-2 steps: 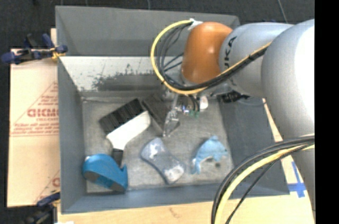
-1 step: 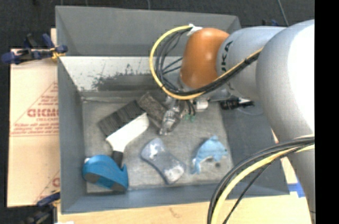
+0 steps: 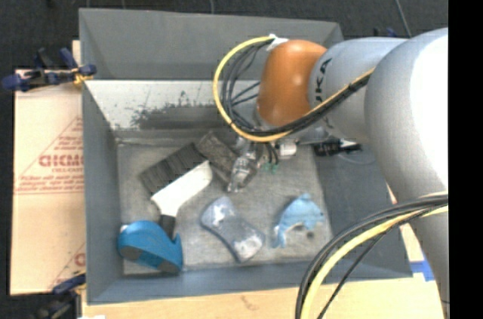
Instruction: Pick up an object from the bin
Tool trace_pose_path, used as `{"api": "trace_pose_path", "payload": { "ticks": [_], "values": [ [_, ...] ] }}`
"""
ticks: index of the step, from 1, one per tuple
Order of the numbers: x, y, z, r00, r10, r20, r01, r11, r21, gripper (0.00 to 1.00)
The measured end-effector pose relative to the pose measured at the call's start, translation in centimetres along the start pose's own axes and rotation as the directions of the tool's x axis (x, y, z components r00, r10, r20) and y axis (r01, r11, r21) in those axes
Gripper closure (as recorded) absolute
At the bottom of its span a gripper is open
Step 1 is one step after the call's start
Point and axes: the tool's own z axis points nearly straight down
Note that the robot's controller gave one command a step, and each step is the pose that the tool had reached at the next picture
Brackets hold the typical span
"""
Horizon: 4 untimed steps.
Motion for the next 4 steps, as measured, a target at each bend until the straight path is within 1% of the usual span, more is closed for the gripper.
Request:
{"api": "trace_pose_path", "payload": {
  "ticks": [4],
  "values": [
    [-0.2,0.0,-1.6,1.0,0.0,-0.013,0.0,1.0,0.003,1.0]
  ]
}}
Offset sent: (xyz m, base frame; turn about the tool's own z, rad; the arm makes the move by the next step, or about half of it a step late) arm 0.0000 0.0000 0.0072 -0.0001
